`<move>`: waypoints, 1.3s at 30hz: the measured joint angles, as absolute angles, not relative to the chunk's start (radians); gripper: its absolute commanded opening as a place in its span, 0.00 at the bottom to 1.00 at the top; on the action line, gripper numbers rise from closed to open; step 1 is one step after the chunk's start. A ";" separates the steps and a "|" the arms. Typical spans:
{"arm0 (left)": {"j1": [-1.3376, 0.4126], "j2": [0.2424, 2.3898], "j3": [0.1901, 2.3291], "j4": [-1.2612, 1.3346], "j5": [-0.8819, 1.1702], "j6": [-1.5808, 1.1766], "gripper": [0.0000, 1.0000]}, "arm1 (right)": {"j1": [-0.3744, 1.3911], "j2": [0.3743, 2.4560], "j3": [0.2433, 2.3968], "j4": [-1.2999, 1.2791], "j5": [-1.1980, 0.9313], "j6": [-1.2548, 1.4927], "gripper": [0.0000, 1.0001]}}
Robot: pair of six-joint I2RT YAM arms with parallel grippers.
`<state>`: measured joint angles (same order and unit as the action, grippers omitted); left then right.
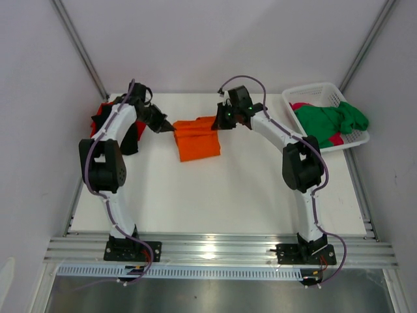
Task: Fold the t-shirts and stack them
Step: Fold the long partially folded tshirt into a neat square
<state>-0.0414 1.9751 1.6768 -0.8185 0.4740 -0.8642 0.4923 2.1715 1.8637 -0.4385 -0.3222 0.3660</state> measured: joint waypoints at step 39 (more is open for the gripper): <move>0.058 2.175 1.772 -0.735 0.561 -0.916 1.00 | 0.512 2.294 1.946 -0.412 -0.232 0.389 0.54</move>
<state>0.0582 2.1750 1.7718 -0.7349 0.5606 -0.9161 0.5117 2.2940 1.9457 -0.4118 -0.2321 0.3893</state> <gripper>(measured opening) 0.901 0.535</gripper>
